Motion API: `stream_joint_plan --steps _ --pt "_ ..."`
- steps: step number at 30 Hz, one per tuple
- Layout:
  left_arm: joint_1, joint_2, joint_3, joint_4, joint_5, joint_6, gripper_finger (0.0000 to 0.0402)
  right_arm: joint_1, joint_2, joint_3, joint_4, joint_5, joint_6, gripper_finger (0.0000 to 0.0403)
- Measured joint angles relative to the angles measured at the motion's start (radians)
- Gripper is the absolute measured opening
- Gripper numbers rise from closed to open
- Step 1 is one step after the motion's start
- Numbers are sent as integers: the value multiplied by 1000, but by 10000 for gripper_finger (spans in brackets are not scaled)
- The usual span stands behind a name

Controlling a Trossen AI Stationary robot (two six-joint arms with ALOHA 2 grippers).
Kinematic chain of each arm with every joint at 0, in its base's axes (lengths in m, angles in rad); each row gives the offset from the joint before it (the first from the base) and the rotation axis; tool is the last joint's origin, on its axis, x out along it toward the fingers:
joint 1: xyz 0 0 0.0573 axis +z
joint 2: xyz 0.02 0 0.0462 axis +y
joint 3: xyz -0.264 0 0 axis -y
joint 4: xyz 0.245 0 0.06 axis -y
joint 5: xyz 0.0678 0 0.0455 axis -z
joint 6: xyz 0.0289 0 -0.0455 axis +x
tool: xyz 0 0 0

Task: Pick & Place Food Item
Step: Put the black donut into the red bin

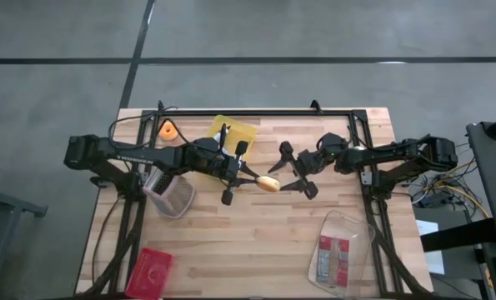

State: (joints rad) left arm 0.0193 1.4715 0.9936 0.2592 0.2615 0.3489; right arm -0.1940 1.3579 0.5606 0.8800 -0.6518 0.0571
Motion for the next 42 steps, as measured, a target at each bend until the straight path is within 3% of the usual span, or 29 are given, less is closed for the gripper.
stream_joint_plan --steps 7,17,24,32,37,42 --pt "0 0 0 -13 -2 0 39 -4 -1 0 -18 -30 65 283" --pt "0 -63 1 -129 -59 -4 39 -51 -30 -3 -19 -318 139 269" --pt "0 -206 1 -381 -105 -91 39 -52 -31 -6 -20 -318 135 277" --pt "-26 -368 1 -603 -118 -395 38 -52 -31 -6 -31 -317 94 283" --pt "-70 -405 14 -726 -233 -532 25 -52 -31 -6 -38 -317 93 278" --pt "-135 -405 45 -797 -235 -597 19 -52 -31 -6 -38 -317 89 272"
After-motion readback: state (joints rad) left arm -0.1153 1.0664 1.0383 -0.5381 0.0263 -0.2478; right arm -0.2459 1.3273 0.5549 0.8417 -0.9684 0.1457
